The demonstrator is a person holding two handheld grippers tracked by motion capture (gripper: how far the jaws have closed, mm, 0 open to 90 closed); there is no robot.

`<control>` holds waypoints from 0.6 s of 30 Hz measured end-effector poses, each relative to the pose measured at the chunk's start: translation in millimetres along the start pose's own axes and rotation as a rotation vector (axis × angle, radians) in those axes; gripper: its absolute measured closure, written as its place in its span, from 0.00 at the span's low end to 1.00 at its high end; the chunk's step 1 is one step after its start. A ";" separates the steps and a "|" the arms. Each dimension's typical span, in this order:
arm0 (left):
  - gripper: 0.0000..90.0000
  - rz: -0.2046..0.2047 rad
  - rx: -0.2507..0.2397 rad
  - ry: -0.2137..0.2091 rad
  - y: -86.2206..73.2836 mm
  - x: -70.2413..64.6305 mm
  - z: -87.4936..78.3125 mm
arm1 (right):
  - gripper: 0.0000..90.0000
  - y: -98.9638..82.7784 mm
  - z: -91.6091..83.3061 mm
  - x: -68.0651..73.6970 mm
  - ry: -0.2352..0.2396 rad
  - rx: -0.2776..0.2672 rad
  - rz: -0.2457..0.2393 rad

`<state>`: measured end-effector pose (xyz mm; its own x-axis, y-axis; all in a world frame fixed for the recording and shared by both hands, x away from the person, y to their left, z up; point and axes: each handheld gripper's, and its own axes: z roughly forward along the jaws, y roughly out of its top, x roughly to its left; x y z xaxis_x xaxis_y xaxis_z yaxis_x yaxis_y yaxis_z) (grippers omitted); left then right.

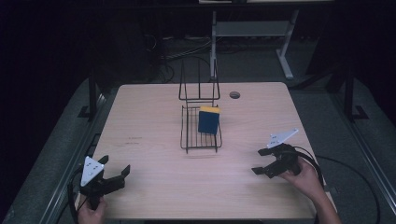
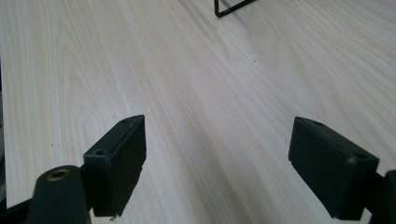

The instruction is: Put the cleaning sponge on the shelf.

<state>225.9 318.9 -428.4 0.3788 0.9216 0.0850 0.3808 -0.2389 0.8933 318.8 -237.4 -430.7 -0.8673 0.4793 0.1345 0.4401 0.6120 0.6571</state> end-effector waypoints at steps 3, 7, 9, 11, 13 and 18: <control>0.16 0.004 0.001 0.001 0.1 0.0 -0.1 | 0.21 -4.9 -3.6 2.0 -0.006 -0.012 -0.003; 0.16 0.003 0.001 0.002 0.1 -0.2 0.1 | 0.21 -9.7 -7.1 3.8 -0.005 -0.019 0.003; 0.16 0.004 0.001 -0.001 0.1 -0.3 0.3 | 0.21 -13.9 -9.7 5.2 -0.008 -0.028 0.008; 0.16 0.004 0.004 0.003 0.1 -0.5 0.3 | 0.21 -16.8 -10.4 5.6 -0.012 -0.026 0.012; 0.16 0.004 0.001 0.001 -0.1 -0.5 0.0 | 0.21 -19.8 -11.0 6.3 -0.011 -0.032 0.016; 0.16 0.002 0.005 0.002 -0.4 -0.4 0.3 | 0.21 -28.5 -12.9 6.8 -0.016 -0.036 0.030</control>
<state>225.9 318.6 -429.0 0.3776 0.9218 0.0880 0.3841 -0.2424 0.8909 297.4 -259.7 -439.0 -0.8499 0.5073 0.1428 0.4569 0.5743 0.6793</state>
